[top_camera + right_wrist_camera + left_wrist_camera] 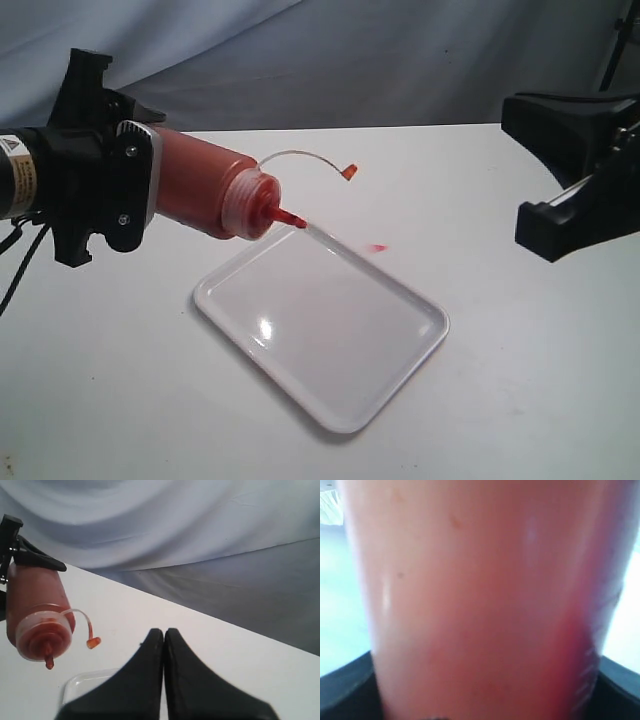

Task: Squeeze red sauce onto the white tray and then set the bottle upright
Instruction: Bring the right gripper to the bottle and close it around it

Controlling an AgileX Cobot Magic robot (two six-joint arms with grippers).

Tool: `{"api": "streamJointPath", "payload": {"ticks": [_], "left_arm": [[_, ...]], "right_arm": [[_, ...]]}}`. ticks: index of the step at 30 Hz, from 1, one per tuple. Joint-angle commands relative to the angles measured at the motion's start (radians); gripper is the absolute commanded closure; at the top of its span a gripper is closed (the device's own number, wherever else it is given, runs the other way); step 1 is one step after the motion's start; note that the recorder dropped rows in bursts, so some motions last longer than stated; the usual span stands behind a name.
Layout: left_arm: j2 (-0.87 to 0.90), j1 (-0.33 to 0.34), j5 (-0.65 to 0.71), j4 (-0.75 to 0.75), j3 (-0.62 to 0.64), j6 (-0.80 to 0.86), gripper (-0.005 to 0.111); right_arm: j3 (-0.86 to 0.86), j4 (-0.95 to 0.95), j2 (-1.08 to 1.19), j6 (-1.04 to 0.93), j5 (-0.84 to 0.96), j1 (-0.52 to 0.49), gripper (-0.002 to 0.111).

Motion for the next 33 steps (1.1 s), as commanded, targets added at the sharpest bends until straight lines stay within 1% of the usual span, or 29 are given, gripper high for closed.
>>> {"api": "streamJointPath", "payload": {"ticks": [1,8,11,15,17,19,22,25,27,29,30,33], "left_arm": [[0.013,-0.006,0.024,-0.013,-0.013,-0.004,0.107],[0.054,-0.006,0.033,-0.005,-0.026,-0.003,0.107],[0.055,-0.006,0.026,-0.003,-0.026,-0.002,0.107],[0.055,-0.006,0.021,-0.003,-0.026,-0.005,0.107],[0.055,-0.006,0.007,-0.014,-0.026,-0.005,0.107],[0.055,-0.006,0.007,-0.014,-0.026,-0.005,0.107],[0.053,-0.006,0.0,-0.018,-0.026,-0.009,0.107],[0.053,-0.039,0.008,-0.044,-0.026,-0.01,0.107],[0.053,-0.078,0.008,-0.044,-0.026,-0.01,0.107],[0.053,-0.121,0.02,-0.044,-0.026,-0.01,0.107],[0.053,-0.141,0.043,-0.044,-0.026,-0.01,0.107],[0.053,-0.187,0.129,-0.06,-0.026,-0.01,0.107]], "right_arm": [[-0.006,-0.069,0.001,-0.005,-0.017,0.002,0.108],[-0.006,-0.07,0.001,0.001,-0.017,0.002,0.108],[-0.006,-0.139,0.01,-0.002,-0.01,0.002,0.108],[-0.006,-0.326,0.092,-0.056,0.062,0.002,0.108],[-0.006,-0.335,0.145,-0.06,0.043,0.002,0.105],[-0.006,-0.335,0.197,-0.06,-0.038,0.002,0.099],[-0.006,-0.335,0.259,-0.06,-0.124,0.002,0.082],[-0.006,-0.349,0.296,-0.06,-0.149,0.002,0.057],[-0.006,-0.373,0.307,-0.06,-0.168,0.002,0.043],[-0.006,-0.371,0.307,-0.06,-0.177,0.004,0.035],[-0.006,-0.371,0.305,-0.06,-0.177,0.008,0.034],[-0.006,-0.371,0.305,-0.06,-0.167,0.036,0.033]]}}
